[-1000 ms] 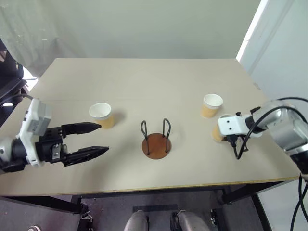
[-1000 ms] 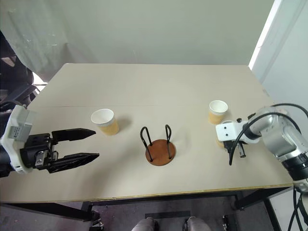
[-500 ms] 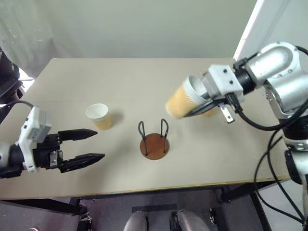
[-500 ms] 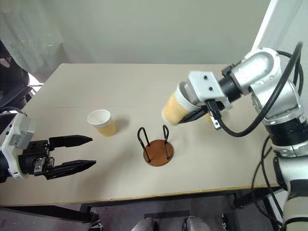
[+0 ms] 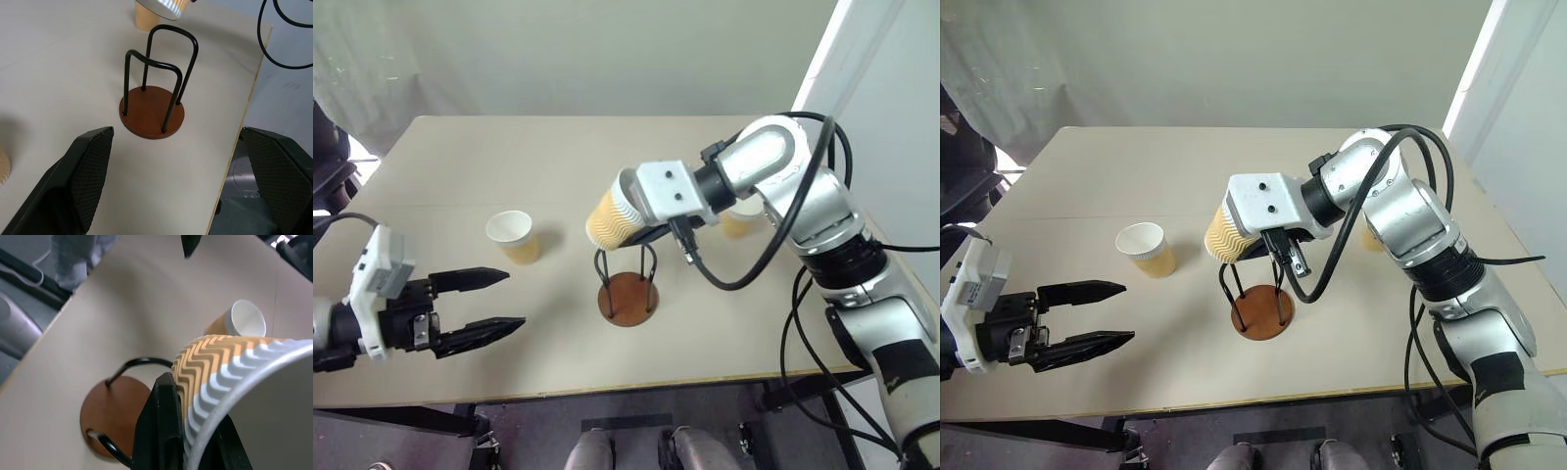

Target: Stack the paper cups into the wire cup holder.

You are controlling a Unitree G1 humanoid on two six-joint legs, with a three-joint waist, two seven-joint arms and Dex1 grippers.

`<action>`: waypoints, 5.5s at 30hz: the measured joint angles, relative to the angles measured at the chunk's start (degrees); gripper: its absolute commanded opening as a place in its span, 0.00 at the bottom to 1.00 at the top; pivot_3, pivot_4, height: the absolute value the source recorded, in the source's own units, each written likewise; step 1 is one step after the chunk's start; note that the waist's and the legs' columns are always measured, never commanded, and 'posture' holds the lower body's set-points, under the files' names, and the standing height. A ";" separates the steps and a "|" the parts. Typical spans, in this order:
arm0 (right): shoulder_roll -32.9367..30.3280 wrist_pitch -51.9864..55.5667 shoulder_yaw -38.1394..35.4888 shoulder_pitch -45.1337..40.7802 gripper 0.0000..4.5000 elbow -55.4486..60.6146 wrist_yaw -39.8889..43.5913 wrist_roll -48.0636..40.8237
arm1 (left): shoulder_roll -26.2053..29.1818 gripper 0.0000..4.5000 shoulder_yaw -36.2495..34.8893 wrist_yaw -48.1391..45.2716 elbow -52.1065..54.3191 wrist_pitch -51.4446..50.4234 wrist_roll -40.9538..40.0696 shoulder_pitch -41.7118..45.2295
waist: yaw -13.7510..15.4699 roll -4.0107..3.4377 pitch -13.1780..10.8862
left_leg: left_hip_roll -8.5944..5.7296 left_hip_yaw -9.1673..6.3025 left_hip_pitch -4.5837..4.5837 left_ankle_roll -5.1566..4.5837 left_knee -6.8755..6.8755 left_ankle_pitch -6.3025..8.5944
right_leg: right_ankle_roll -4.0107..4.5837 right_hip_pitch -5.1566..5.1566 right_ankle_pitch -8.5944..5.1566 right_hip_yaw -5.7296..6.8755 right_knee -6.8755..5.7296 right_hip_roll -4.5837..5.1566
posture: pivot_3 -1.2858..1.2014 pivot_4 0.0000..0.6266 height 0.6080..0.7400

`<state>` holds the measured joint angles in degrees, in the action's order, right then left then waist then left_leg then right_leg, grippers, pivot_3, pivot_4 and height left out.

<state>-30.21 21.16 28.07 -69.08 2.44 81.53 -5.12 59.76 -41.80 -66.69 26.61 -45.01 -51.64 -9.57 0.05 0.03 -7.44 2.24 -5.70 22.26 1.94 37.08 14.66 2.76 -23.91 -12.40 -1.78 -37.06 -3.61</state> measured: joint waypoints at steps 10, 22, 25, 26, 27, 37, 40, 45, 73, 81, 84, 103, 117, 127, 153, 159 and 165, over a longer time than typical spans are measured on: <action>-0.25 -4.07 2.95 2.83 0.01 -0.37 1.40 4.65 | -0.60 1.00 -0.29 1.61 1.37 -0.41 -0.67 -1.77 | -0.03 0.00 0.00 | 0.07 0.00 -0.03 0.05 0.01 0.03 | 0.19 -0.01 0.17 0.07 -0.02 -0.02 | 0.52 0.24 1.00; 0.12 -5.89 4.32 3.56 0.01 -0.43 2.32 7.13 | -0.59 1.00 -0.32 2.33 1.65 -0.46 -1.11 -1.77 | -0.06 0.00 0.00 | 0.16 0.04 -0.04 0.07 0.04 0.01 | 0.25 -0.02 0.25 0.09 -0.01 -0.06 | 0.52 0.24 1.00; 0.45 -5.87 4.49 3.57 0.01 -0.24 2.34 7.28 | -0.59 1.00 -0.32 2.38 1.65 -0.46 -1.21 -1.77 | -0.08 0.00 0.00 | 0.20 0.08 -0.04 0.07 0.04 0.01 | 0.25 -0.02 0.25 0.09 0.00 -0.08 | 0.52 0.24 1.00; 0.56 -5.84 4.49 3.58 0.01 -0.12 2.34 7.40 | -0.59 1.00 -0.32 2.44 1.65 -0.46 -1.26 -1.77 | -0.08 0.00 0.00 | 0.21 0.09 -0.04 0.07 0.04 0.01 | 0.26 -0.02 0.25 0.10 0.00 -0.08 | 0.52 0.24 1.00; 0.65 -5.82 4.49 3.60 0.01 0.10 2.35 7.50 | -0.59 1.00 -0.32 2.54 1.65 -0.46 -1.32 -1.77 | -0.08 0.00 0.00 | 0.22 0.09 -0.04 0.07 0.04 0.01 | 0.26 -0.02 0.25 0.10 0.00 -0.08 | 0.52 0.24 1.00; 0.91 -5.74 4.54 4.57 0.01 1.09 2.73 7.64 | -0.59 1.00 -0.31 3.30 1.67 -0.46 -1.97 -1.78 | -0.12 -0.01 0.00 | 0.27 0.12 -0.04 0.07 0.04 0.01 | 0.29 -0.02 0.25 0.11 -0.01 -0.11 | 0.52 0.24 1.00; 0.91 -5.80 4.54 4.70 0.01 1.42 2.71 7.76 | -0.59 1.00 -0.31 3.31 1.67 -0.46 -1.97 -1.79 | -0.12 0.00 0.00 | 0.27 0.13 -0.04 0.07 0.04 0.01 | 0.29 -0.02 0.25 0.11 -0.01 -0.11 | 0.52 0.24 1.00; 0.91 -5.87 4.55 4.77 0.09 1.43 2.70 8.42 | -0.59 1.00 -0.32 3.32 1.67 -0.45 -1.98 -1.80 | -0.12 0.00 0.00 | 0.27 0.13 -0.04 0.07 0.04 0.01 | 0.29 -0.02 0.26 0.11 -0.01 -0.11 | 0.52 0.24 1.00; -7.13 -25.41 -2.70 -11.20 0.99 -48.85 -2.07 16.52 | -0.27 1.00 -2.43 2.28 1.13 -0.44 -1.94 -1.72 | 0.18 -0.06 -0.04 | 0.32 0.15 -0.01 0.08 -0.06 0.03 | 0.32 -0.14 0.28 0.09 -0.03 -0.11 | 0.52 0.24 1.00; -4.98 -34.07 -0.85 -15.73 0.99 -68.64 -8.19 25.62 | -0.23 1.00 -2.80 2.19 1.18 -0.52 -1.93 -2.16 | -0.17 -0.21 -0.13 | 0.39 0.18 -0.01 0.10 -0.25 0.05 | 0.33 -0.23 0.30 0.11 -0.02 -0.14 | 0.52 0.24 1.00; -3.78 -35.53 -0.38 -16.09 0.99 -71.76 -10.35 28.03 | -0.24 1.00 -3.92 2.23 1.63 -0.88 -2.19 -2.44 | -0.14 -0.20 -0.12 | 0.38 0.18 0.00 0.11 -0.19 0.05 | 0.34 -0.21 0.31 0.11 -0.01 -0.13 | 0.52 0.24 1.00; -2.02 -36.94 0.27 -16.07 0.99 -76.86 -13.30 33.72 | -0.70 1.00 -12.28 6.35 2.96 -4.80 -10.94 -0.13 | -0.07 -0.25 -0.14 | 0.39 0.20 0.01 0.11 -0.10 0.05 | 0.34 -0.18 0.37 0.11 -0.01 -0.13 | 0.52 0.24 1.00; -2.02 -36.80 0.27 -15.96 0.99 -77.45 -13.60 35.52 | -7.25 1.00 -4.64 15.55 4.39 2.35 -9.31 6.00 | -0.03 -0.29 -0.16 | 0.40 0.23 -0.01 0.11 -0.09 0.04 | 0.33 -0.15 0.40 0.12 0.02 -0.13 | 0.52 0.24 1.00; -2.01 -36.74 0.27 -15.64 0.99 -77.50 -13.60 35.91 | -10.45 1.00 -2.14 17.36 4.99 5.01 -9.03 4.68 | -0.05 -0.29 -0.16 | 0.41 0.24 -0.01 0.11 -0.08 0.04 | 0.33 -0.14 0.40 0.12 0.00 -0.13 | 0.52 0.24 1.00; 0.35 -36.04 0.66 -13.21 0.99 -78.64 -15.02 39.26 | -18.68 1.00 8.52 20.21 7.08 15.38 3.59 -3.50 | -0.03 -0.29 -0.16 | 0.43 0.31 -0.03 0.10 -0.06 0.04 | 0.31 -0.13 0.41 0.11 0.00 -0.13 | 0.52 0.24 1.00; 0.91 -35.78 1.36 -12.40 0.91 -78.70 -15.35 40.12 | -21.51 1.00 11.19 20.59 7.07 19.17 7.12 -4.40 | -0.01 -0.28 -0.16 | 0.43 0.31 -0.04 0.10 -0.05 0.04 | 0.31 -0.12 0.42 0.11 -0.02 -0.13 | 0.52 0.24 1.00; 1.10 -35.67 1.49 -11.77 0.46 -78.76 -15.82 40.34 | -22.14 1.00 12.23 20.64 7.07 21.15 8.91 -5.43 | -0.02 -0.28 -0.16 | 0.44 0.32 -0.04 0.10 -0.05 0.04 | 0.30 -0.12 0.42 0.11 -0.02 -0.13 | 0.52 0.24 1.00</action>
<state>-29.11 -14.51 29.56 -80.85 -76.32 65.71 35.23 37.63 -29.57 -46.05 33.68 -23.85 -42.73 -14.99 0.03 -0.26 -7.60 2.68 -5.39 22.22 2.05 37.03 14.70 3.07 -24.03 -11.98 -1.67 -37.08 -3.74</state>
